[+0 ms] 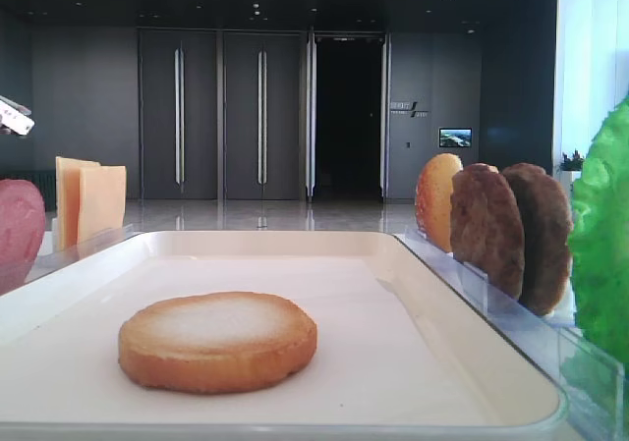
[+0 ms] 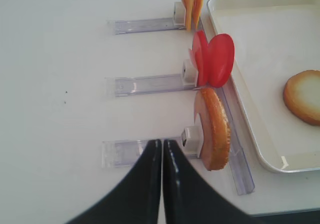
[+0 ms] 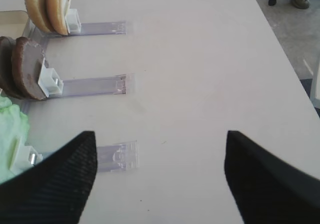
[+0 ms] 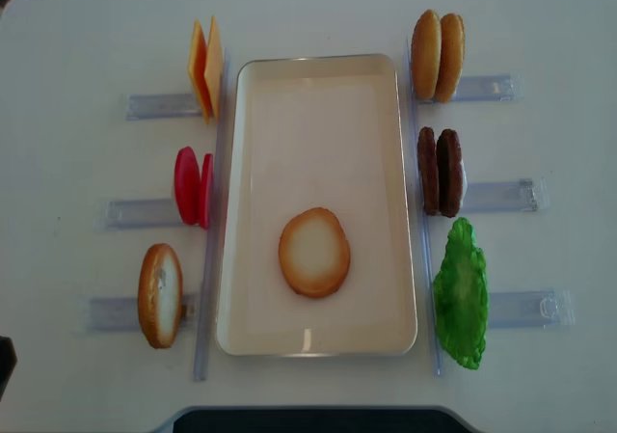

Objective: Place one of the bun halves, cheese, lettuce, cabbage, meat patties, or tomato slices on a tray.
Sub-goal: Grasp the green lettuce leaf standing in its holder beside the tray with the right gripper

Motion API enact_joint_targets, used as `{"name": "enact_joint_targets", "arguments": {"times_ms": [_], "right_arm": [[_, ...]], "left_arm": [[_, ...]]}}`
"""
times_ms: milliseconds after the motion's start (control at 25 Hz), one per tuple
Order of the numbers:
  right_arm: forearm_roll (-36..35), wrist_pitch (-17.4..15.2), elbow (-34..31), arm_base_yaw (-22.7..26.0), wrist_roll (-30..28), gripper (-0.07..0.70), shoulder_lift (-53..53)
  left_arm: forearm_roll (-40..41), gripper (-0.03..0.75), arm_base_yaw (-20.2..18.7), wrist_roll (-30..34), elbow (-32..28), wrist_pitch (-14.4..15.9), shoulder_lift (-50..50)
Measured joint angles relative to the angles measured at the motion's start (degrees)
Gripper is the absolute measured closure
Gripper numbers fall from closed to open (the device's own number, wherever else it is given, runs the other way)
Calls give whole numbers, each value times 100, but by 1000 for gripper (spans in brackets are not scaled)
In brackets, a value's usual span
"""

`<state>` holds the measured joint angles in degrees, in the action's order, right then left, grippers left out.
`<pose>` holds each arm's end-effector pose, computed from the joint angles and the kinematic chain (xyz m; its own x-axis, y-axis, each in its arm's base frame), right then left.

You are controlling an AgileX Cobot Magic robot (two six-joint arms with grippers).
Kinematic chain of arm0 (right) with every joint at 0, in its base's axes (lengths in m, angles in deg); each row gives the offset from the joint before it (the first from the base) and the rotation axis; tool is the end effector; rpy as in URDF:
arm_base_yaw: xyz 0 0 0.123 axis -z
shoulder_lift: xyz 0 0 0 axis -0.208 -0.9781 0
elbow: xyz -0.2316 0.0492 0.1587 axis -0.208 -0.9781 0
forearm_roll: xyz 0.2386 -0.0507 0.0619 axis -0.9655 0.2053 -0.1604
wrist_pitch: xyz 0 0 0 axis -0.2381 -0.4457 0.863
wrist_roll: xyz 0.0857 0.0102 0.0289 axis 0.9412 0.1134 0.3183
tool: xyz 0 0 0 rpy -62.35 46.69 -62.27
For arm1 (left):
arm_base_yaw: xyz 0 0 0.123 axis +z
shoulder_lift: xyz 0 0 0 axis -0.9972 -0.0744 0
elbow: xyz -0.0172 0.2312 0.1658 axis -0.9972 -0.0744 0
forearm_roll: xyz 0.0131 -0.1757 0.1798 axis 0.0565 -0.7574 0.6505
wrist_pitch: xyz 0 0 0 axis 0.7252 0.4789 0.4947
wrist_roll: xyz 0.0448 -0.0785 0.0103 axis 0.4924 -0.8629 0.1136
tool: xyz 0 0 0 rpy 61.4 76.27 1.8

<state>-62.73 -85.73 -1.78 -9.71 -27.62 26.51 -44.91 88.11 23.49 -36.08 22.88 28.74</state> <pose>-0.0092 0.0029 0.2703 -0.5183 -0.0002 -0.8552 0.0053 1.0000 -0.0035 -0.0069 -0.0063 0.2666 -0.5052 0.0461 -0.8617 0.0502 0.9985 0.0240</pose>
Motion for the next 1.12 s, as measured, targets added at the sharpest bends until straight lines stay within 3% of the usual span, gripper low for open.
{"name": "enact_joint_targets", "arguments": {"times_ms": [1120], "right_arm": [[0, 0, 0, 0, 0, 97, 0]], "left_arm": [[0, 722, 0, 0, 0, 0, 0]]}}
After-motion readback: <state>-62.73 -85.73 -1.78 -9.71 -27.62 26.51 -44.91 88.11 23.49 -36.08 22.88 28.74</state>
